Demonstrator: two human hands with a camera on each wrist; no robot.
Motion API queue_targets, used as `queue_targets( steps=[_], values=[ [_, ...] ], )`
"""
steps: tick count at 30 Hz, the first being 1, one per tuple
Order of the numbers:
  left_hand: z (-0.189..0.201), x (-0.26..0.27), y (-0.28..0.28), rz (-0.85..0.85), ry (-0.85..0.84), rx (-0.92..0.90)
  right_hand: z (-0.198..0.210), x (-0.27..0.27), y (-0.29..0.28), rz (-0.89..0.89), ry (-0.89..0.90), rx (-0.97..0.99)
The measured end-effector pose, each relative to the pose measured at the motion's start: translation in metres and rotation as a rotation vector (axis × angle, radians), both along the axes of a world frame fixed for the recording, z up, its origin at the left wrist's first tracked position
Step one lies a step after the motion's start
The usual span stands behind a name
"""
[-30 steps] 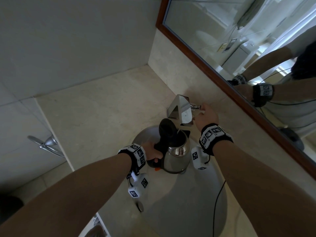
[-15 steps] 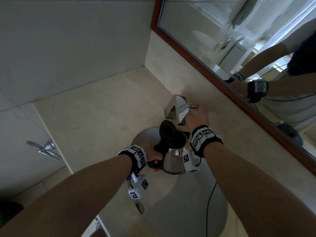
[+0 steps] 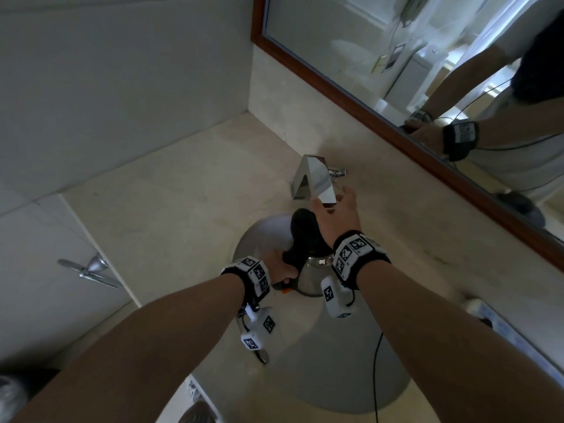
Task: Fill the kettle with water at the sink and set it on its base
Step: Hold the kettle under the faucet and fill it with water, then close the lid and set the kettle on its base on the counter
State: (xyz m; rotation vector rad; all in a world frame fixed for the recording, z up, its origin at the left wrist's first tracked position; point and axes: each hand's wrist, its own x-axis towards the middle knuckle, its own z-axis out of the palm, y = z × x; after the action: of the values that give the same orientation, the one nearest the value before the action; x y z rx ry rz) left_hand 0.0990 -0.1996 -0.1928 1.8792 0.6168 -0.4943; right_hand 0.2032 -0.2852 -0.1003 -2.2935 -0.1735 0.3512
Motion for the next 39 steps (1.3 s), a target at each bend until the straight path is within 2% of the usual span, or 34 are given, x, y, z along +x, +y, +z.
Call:
queue_targets(
  steps=[6, 12, 20, 23, 27, 31, 33, 36, 39],
  values=[
    [0.008, -0.016, -0.013, -0.018, 0.003, 0.052, 0.003, -0.018, -0.024, 0.124, -0.012, -0.01],
    [0.029, -0.032, -0.03, -0.035, -0.011, 0.079, 0.019, -0.034, -0.049, 0.171, -0.023, 0.0],
    [0.068, -0.067, -0.06, -0.083, -0.103, 0.082, 0.052, -0.063, -0.099, 0.006, -0.135, 0.063],
    [0.088, -0.078, -0.068, -0.135, -0.142, 0.094, 0.069, -0.073, -0.122, -0.005, -0.224, -0.066],
    [0.107, -0.096, -0.076, -0.176, -0.179, 0.107, 0.069, -0.094, -0.143, -0.068, -0.19, -0.167],
    [0.114, -0.109, -0.073, -0.186, -0.205, 0.118, 0.068, -0.124, -0.136, -0.143, -0.348, -0.312],
    [0.118, -0.113, -0.068, -0.181, -0.225, 0.124, 0.069, -0.13, -0.131, -0.206, -0.311, -0.282],
    [0.112, -0.126, -0.056, -0.153, -0.23, 0.069, 0.067, -0.138, -0.124, -0.335, -0.073, -0.204],
    [0.109, -0.131, -0.047, -0.113, -0.237, 0.034, 0.065, -0.14, -0.109, -0.368, 0.141, 0.038]
  ],
)
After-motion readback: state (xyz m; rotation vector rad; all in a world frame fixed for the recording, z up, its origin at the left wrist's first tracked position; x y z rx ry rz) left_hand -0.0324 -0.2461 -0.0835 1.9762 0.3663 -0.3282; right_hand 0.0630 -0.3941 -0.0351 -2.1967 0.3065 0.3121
